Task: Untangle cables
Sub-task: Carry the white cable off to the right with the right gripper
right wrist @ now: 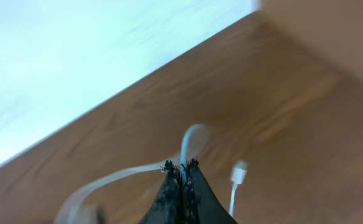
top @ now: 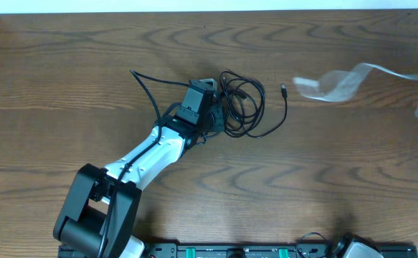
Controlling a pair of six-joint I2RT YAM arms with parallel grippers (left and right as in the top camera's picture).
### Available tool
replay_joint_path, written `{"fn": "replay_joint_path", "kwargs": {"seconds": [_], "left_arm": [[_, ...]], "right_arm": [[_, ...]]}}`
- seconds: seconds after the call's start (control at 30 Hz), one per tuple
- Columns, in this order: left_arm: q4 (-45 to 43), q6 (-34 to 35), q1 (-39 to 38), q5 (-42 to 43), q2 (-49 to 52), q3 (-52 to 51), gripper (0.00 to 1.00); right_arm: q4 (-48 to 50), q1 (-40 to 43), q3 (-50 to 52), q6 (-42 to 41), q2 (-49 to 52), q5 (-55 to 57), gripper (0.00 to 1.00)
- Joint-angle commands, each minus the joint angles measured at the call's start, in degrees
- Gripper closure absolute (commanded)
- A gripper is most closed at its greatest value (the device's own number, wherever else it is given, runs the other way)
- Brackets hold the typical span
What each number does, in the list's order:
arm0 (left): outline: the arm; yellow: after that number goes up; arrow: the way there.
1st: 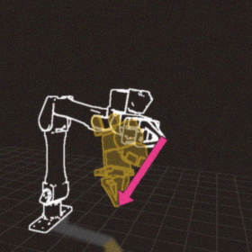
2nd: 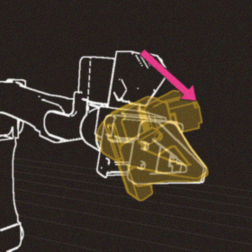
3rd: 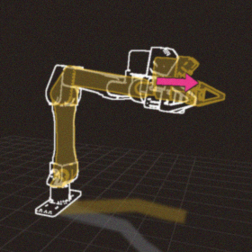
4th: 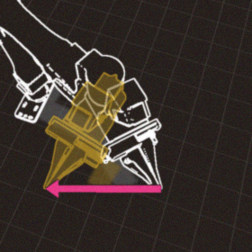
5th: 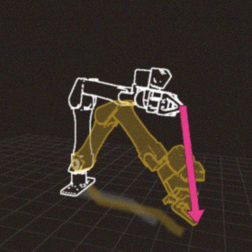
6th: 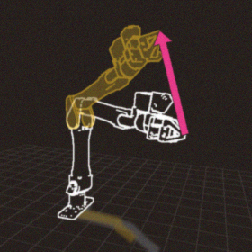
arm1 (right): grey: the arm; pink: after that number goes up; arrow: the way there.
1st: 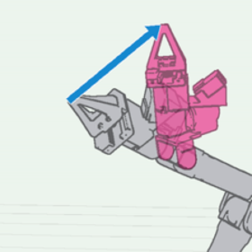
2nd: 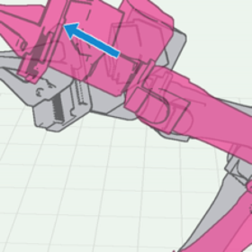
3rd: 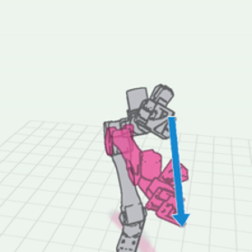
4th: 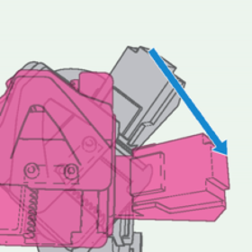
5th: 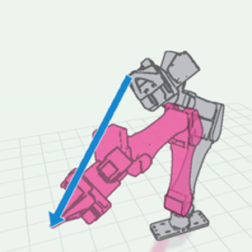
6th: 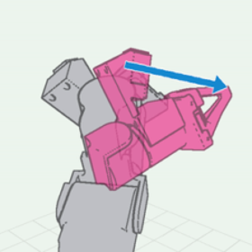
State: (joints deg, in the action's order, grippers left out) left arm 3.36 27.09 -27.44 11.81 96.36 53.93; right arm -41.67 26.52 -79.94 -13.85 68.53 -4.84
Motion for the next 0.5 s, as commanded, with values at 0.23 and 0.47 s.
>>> {"fn": "replay_joint_path", "kwargs": {"seconds": [0.23,0.47], "left_arm": [[0.31,-0.94,0.0,-0.48,0.0,0.68,0.91],[0.72,-0.94,0.0,-0.48,0.0,0.68,0.91]], "right_arm": [[9.66,10.47,-0.63,8.74,10.36,3.67,0.99],[11.52,10.67,-0.63,14.23,20.94,2.29,0.99]]}}
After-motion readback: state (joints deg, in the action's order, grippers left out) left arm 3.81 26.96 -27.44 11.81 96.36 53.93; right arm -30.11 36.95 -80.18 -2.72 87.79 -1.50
